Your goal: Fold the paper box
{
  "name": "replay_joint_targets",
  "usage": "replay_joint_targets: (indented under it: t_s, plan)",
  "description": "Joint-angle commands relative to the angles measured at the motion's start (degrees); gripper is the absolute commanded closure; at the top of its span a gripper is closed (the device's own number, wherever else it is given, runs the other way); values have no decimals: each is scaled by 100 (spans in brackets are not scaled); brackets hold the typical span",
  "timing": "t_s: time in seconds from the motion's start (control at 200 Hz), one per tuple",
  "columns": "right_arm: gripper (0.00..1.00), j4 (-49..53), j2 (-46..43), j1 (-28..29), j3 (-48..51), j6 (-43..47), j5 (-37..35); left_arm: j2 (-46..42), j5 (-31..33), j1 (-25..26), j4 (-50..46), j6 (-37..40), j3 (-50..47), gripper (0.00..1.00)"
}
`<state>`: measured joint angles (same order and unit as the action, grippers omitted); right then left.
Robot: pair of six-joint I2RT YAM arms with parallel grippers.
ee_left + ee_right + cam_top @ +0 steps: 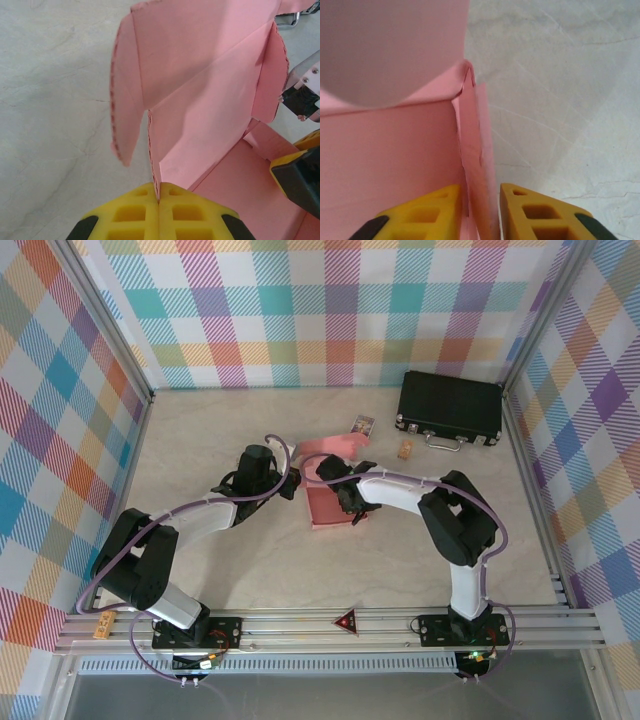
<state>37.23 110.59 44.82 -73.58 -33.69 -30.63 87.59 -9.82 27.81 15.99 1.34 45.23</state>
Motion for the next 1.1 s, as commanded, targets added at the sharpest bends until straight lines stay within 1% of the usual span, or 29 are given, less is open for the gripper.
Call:
replay_joint_targets:
  t_s: [0.0, 0.185, 0.325, 0.475, 0.735, 0.9, 1.095]
  plan:
    - [68, 123, -232, 37, 74, 39, 294, -7, -212, 5, 278, 176, 33, 100]
    - [61, 133, -374, 35, 116, 4, 345, -31, -186, 14, 359, 206, -14, 100]
    - [60, 81, -497, 36, 194, -15, 398, -40, -194, 30, 464, 227, -58, 100]
    - [53, 135, -596, 40, 229, -56, 379, -39, -207, 41, 600, 338, -110, 100]
    - [54, 156, -707, -47, 347, 45, 503, 4, -232, 48, 817, 592, -195, 100]
    - [54, -149, -1000, -207, 533, 328, 958, 76, -287, 49, 826, 701, -206, 100]
    - [54, -303, -1215, -330, 498, 571, 1365, 131, -344, 58, 849, 727, -193, 100]
